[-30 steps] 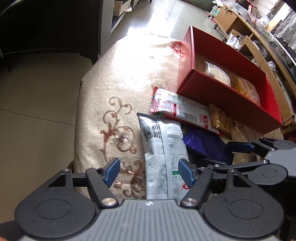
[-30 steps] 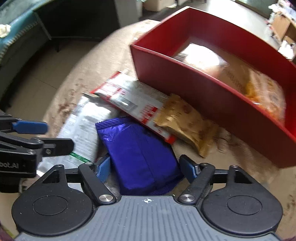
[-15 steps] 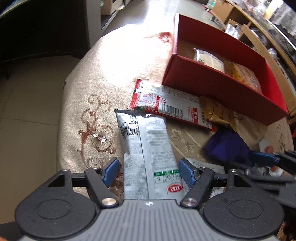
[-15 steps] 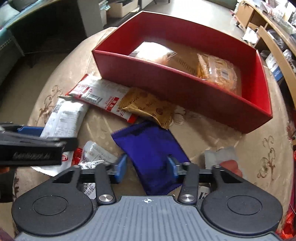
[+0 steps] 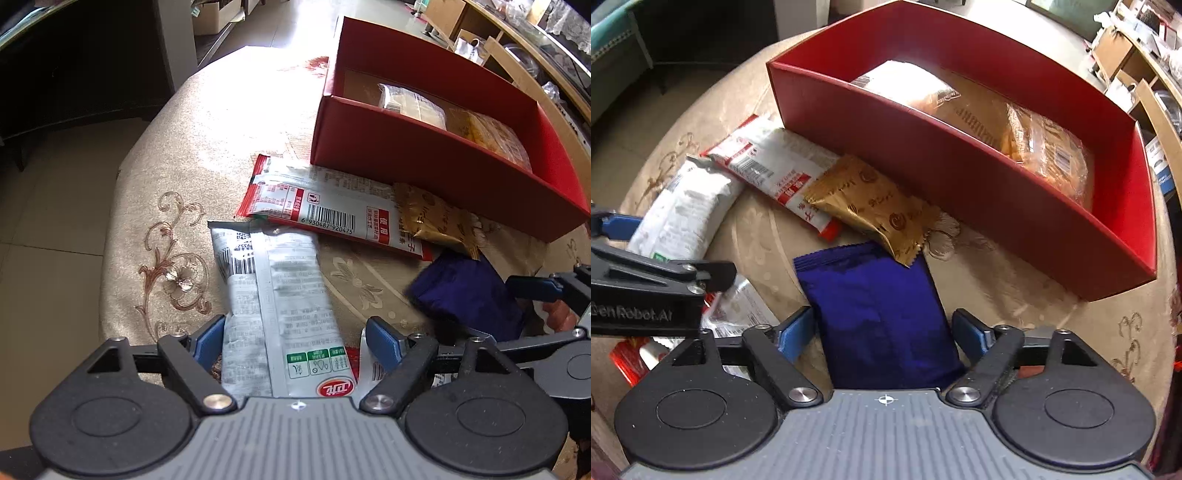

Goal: Organize snacks
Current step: 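Grasp the silver-white bag with left gripper while right grasps the purple packet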

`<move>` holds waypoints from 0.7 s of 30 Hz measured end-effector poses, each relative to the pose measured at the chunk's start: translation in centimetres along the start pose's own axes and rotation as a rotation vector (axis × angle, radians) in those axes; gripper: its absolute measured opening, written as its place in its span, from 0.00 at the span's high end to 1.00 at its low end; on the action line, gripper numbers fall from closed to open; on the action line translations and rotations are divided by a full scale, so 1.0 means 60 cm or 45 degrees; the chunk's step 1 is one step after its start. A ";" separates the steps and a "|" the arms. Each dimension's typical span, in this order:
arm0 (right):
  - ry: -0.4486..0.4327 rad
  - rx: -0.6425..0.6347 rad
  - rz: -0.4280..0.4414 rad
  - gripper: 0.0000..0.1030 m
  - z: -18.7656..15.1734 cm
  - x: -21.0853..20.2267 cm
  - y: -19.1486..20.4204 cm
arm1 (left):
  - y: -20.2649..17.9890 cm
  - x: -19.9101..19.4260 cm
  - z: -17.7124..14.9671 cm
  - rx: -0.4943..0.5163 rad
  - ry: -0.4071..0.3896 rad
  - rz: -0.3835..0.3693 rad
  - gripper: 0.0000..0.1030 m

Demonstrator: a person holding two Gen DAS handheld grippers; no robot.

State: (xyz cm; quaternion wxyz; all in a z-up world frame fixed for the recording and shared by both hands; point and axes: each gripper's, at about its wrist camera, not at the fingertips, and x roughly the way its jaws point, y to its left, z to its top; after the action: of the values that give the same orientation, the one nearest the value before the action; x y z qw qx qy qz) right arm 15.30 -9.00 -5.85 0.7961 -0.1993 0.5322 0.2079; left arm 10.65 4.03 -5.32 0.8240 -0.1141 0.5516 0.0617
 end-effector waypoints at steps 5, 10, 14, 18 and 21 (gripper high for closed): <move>-0.012 0.044 -0.031 0.27 -0.005 -0.012 0.011 | 0.007 -0.006 0.004 0.027 0.001 0.016 0.43; -0.016 0.092 -0.084 0.28 -0.015 -0.032 0.013 | 0.016 -0.015 0.000 0.029 -0.006 0.027 0.53; -0.060 0.129 -0.112 0.28 -0.015 -0.059 0.013 | 0.004 -0.029 -0.005 0.071 -0.040 0.042 0.57; -0.097 0.157 -0.113 0.28 -0.016 -0.077 0.003 | 0.002 -0.036 -0.006 0.074 -0.044 0.004 0.58; -0.101 0.165 -0.108 0.28 -0.017 -0.078 -0.004 | 0.008 -0.033 -0.005 0.069 -0.022 -0.027 0.57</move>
State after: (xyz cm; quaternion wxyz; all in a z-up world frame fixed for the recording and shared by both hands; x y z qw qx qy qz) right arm 13.05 -10.31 -1.84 0.8358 -0.1615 0.5038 0.1470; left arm 9.51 4.50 -3.64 0.8321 -0.0973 0.5447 0.0389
